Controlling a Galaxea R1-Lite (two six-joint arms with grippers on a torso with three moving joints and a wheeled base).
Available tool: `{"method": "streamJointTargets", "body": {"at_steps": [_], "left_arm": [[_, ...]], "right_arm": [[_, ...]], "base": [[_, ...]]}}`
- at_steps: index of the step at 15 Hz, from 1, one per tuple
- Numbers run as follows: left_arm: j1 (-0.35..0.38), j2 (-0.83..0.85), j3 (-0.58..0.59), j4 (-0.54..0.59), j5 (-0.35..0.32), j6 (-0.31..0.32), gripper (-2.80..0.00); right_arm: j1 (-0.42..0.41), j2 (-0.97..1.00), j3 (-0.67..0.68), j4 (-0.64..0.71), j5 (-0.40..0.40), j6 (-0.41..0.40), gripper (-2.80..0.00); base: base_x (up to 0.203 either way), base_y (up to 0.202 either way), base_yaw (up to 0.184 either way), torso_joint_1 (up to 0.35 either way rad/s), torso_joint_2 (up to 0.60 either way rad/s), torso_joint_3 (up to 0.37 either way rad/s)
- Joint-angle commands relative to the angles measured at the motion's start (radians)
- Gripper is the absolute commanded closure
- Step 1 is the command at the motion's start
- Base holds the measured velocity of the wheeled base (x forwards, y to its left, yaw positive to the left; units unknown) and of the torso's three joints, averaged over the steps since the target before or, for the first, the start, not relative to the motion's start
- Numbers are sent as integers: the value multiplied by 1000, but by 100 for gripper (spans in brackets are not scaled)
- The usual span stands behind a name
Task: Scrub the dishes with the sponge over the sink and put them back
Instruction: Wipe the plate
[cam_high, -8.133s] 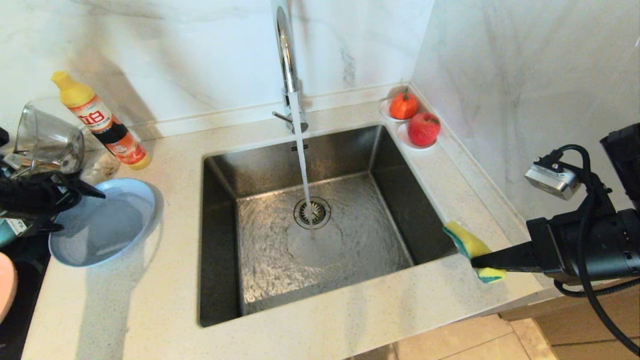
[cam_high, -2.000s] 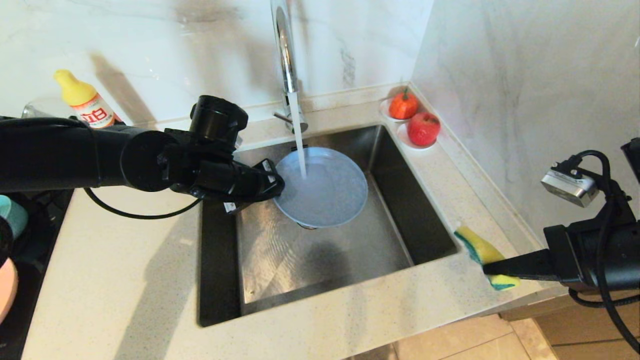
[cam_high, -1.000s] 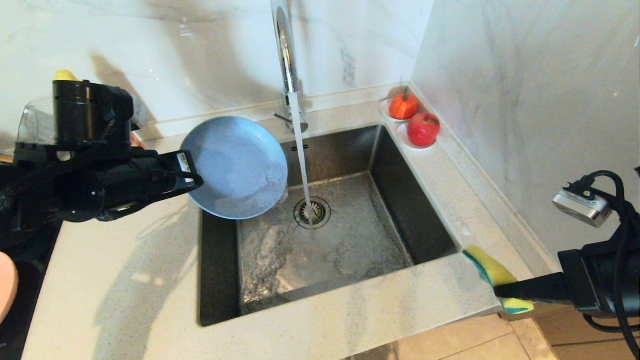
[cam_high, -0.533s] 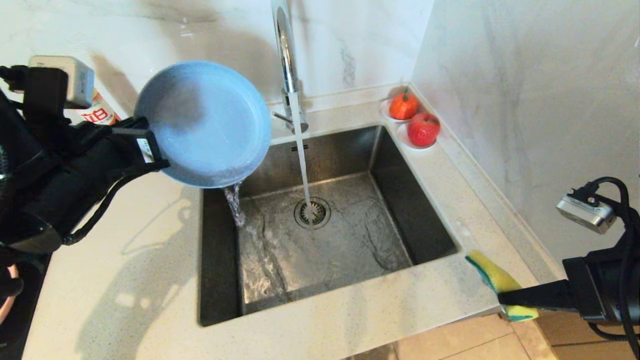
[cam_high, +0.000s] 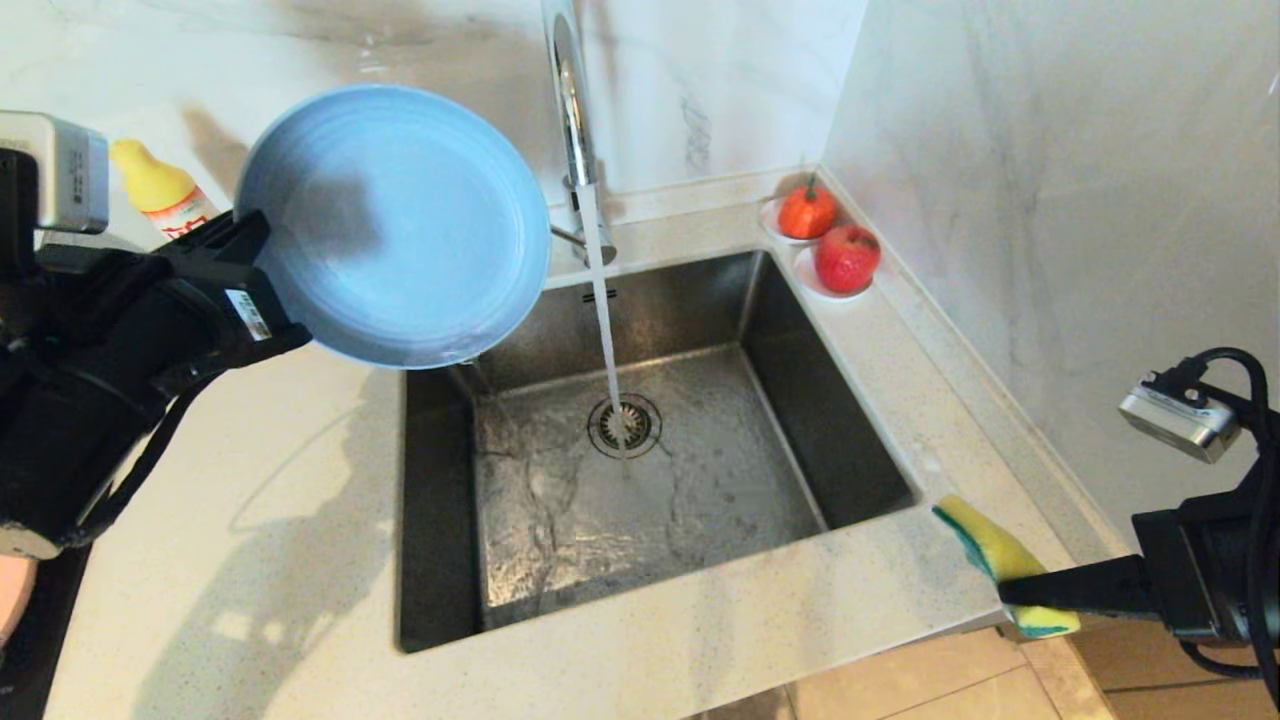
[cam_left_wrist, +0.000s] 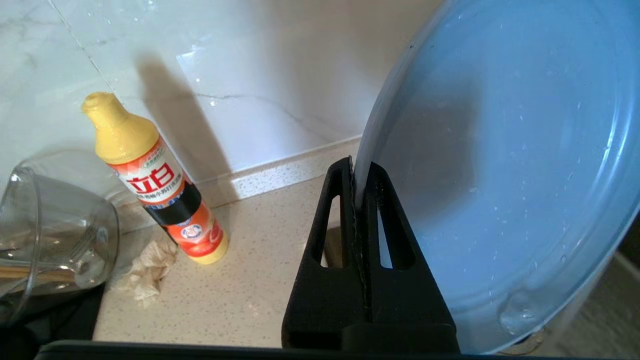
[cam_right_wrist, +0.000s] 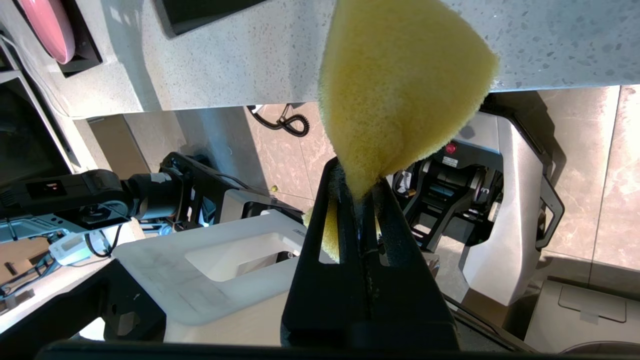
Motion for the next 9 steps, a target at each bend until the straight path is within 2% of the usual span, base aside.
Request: {"method": "streamJointTargets", "body": {"at_steps": [1, 3, 5, 7, 9], "left_arm": [[-2, -20, 8, 19, -4, -18, 0], [-15, -44, 8, 130, -28, -89, 0], [-37, -90, -12, 326, -94, -194, 0], [-45, -151, -57, 563, -200, -278, 0], [-68, -184, -83, 691, -318, -332, 0]], "right_arm": [[5, 0, -6, 3, 5, 2, 0], [10, 0, -31, 7, 9, 4, 0], [13, 6, -100, 17, 22, 8, 0], [25, 14, -183, 64, 57, 9, 0], [60, 20, -255, 106, 91, 10, 0]], "base": [[0, 0, 0, 0, 0, 0], [0, 0, 0, 0, 0, 0], [0, 0, 0, 0, 0, 0], [0, 0, 0, 0, 0, 0], [0, 0, 0, 0, 0, 0]]}}
